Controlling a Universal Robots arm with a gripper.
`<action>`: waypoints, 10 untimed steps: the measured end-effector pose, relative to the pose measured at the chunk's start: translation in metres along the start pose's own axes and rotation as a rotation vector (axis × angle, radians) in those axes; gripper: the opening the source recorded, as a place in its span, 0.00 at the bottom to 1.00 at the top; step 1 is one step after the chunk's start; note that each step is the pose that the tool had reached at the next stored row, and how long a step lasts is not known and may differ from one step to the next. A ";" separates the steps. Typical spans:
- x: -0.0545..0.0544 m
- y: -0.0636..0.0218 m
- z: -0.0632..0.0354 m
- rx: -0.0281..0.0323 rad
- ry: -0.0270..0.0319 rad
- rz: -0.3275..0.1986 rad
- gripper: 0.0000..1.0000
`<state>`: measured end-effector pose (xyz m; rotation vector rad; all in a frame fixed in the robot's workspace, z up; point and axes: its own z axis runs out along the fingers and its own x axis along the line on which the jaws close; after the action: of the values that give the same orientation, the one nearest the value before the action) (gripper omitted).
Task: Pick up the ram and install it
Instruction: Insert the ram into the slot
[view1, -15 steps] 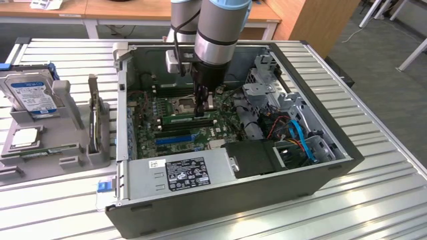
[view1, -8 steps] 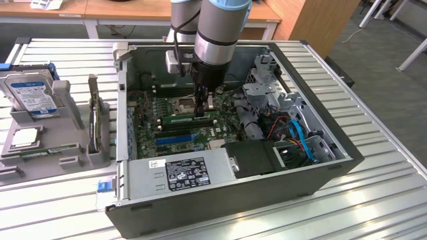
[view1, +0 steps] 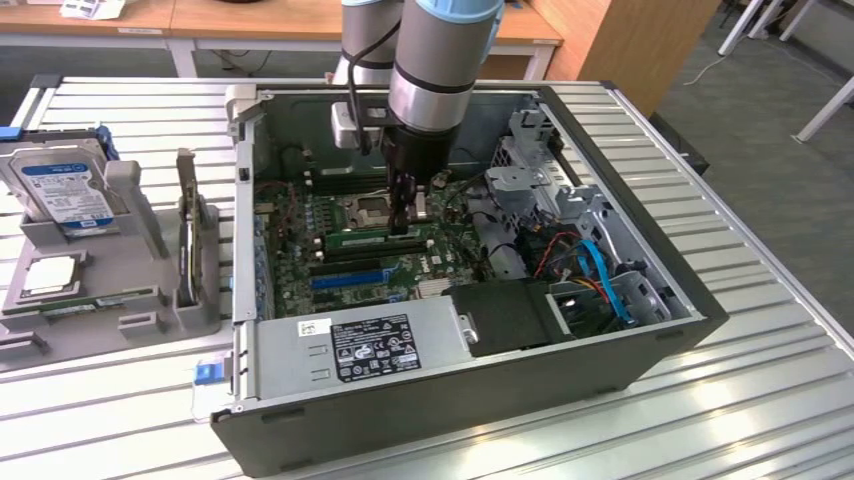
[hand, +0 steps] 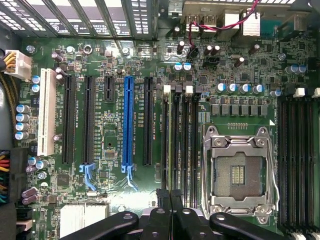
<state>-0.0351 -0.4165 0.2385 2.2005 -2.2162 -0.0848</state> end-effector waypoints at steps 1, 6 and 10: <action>0.000 0.0000 0.0005 0.0001 -0.0003 0.000 0.11; 0.000 0.0000 0.0007 0.0001 0.0000 0.000 0.11; 0.000 -0.0001 0.0010 0.0001 -0.0001 0.000 0.11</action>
<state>-0.0351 -0.4165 0.2375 2.2006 -2.2162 -0.0848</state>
